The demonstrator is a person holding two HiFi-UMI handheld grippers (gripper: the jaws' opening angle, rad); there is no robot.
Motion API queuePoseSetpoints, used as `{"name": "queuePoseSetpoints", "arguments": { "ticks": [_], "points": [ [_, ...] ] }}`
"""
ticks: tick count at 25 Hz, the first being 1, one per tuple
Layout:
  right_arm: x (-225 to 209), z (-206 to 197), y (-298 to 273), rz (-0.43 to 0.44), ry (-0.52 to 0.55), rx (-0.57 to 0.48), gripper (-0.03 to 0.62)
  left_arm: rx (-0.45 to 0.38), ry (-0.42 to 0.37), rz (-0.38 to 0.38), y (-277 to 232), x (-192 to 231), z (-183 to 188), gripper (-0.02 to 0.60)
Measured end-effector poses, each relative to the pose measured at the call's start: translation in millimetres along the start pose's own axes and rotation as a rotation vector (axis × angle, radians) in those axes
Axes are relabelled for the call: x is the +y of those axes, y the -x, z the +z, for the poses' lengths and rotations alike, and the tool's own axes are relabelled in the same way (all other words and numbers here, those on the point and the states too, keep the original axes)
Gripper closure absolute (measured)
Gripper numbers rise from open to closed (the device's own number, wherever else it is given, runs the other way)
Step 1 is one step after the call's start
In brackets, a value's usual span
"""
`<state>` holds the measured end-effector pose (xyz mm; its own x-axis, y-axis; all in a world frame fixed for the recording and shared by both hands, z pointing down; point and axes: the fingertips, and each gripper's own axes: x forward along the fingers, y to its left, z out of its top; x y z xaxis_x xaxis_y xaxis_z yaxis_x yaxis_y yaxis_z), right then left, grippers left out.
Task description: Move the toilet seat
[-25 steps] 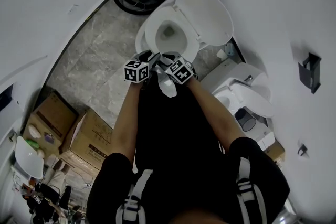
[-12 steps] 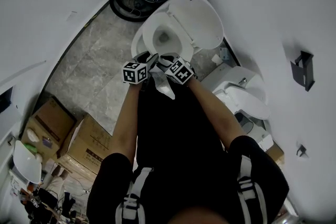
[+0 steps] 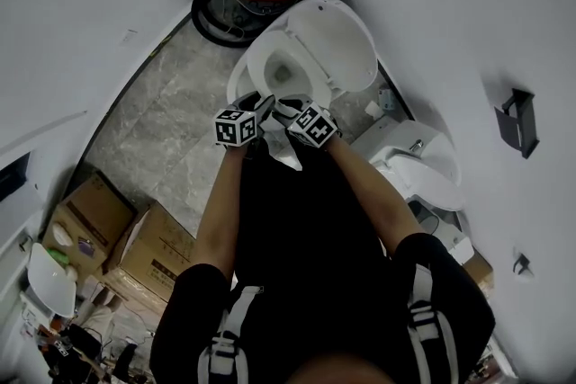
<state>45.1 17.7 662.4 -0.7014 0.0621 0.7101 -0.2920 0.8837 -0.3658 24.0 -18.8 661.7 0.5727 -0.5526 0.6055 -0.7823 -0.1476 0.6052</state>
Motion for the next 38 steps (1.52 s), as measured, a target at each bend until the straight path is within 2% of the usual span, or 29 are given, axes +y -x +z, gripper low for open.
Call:
{"name": "queuePoseSetpoints", "arguments": {
  "ticks": [11,21,38],
  "points": [
    [-12.3,1.9,24.7,-0.014,0.030,-0.022,0.439,0.002,-0.019,0.001,-10.3,-17.8,19.0,0.403],
    [-29.1,7.6,46.8,-0.033,0.003,-0.068,0.441,-0.002,-0.021,-0.001,-20.5,-34.2,36.1,0.403],
    [-44.2,11.6,65.0,-0.016,0.026,-0.057,0.439,-0.002,-0.017,-0.007,-31.5,-49.7,51.0,0.399]
  ]
}}
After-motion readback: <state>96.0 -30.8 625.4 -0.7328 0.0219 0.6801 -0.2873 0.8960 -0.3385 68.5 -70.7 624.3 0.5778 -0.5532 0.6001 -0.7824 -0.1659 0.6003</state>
